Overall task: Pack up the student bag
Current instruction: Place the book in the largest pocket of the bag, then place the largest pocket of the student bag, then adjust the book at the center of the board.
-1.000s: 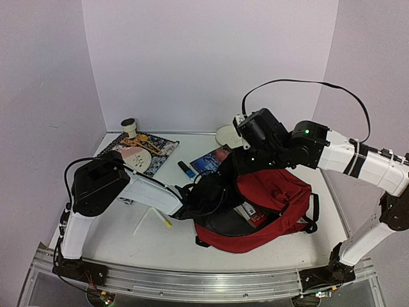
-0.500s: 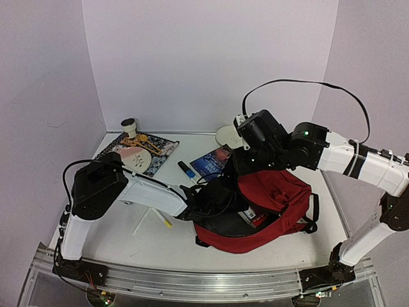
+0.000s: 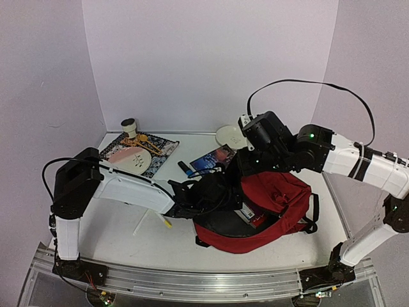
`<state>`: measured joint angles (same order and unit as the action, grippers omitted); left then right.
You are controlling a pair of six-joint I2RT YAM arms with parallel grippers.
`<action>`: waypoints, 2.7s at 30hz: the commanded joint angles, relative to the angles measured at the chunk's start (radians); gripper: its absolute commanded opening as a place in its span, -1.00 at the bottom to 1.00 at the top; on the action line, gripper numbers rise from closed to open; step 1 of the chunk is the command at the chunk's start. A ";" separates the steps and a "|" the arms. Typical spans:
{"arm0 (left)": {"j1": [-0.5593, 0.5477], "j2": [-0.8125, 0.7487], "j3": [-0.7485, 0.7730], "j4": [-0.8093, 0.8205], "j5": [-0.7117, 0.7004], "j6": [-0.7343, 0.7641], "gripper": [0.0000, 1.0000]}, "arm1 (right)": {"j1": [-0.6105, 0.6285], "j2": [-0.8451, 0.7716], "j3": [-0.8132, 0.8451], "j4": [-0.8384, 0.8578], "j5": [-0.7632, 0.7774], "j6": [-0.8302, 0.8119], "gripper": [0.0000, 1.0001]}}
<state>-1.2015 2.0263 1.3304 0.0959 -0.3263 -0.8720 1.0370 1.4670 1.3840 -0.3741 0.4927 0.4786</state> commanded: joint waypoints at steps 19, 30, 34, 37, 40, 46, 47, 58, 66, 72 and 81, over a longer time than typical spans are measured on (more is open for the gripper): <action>0.154 -0.607 -0.522 -0.069 0.013 -0.111 0.80 | -0.001 -0.066 -0.273 0.006 -0.277 0.035 -0.87; 0.375 -0.561 -0.474 -0.064 0.188 0.016 0.81 | -0.001 0.037 -0.274 0.045 -0.387 0.020 -0.47; 0.438 -0.450 -0.370 -0.066 0.269 0.099 0.76 | -0.002 0.009 -0.246 0.069 -0.305 0.003 -0.06; 0.472 -0.359 -0.275 -0.071 0.309 0.161 0.70 | -0.001 -0.020 -0.250 0.106 -0.270 -0.013 0.17; 0.508 -0.256 -0.185 -0.083 0.376 0.212 0.64 | -0.001 -0.059 -0.274 0.166 -0.277 -0.035 0.38; 0.560 -0.070 0.042 -0.174 0.423 0.343 0.45 | -0.002 -0.151 -0.352 0.314 -0.364 -0.103 0.67; 0.563 -0.044 0.079 -0.190 0.424 0.368 0.42 | -0.001 -0.160 -0.359 0.327 -0.374 -0.109 0.70; 0.609 0.231 0.443 -0.343 0.508 0.535 0.11 | 0.000 -0.187 -0.384 0.366 -0.357 -0.120 0.76; 0.619 0.348 0.552 -0.401 0.585 0.566 -0.09 | -0.002 -0.162 -0.378 0.392 -0.359 -0.121 0.77; 0.619 0.342 0.517 -0.401 0.668 0.560 -0.67 | 0.000 -0.138 -0.366 0.394 -0.360 -0.122 0.77; 0.618 0.231 0.313 -0.331 0.715 0.488 -1.00 | -0.002 -0.103 -0.347 0.394 -0.357 -0.110 0.77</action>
<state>-0.5678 2.3404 1.7523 -0.2338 0.3371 -0.3471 1.0374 1.3402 1.0023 0.0032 0.1207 0.3668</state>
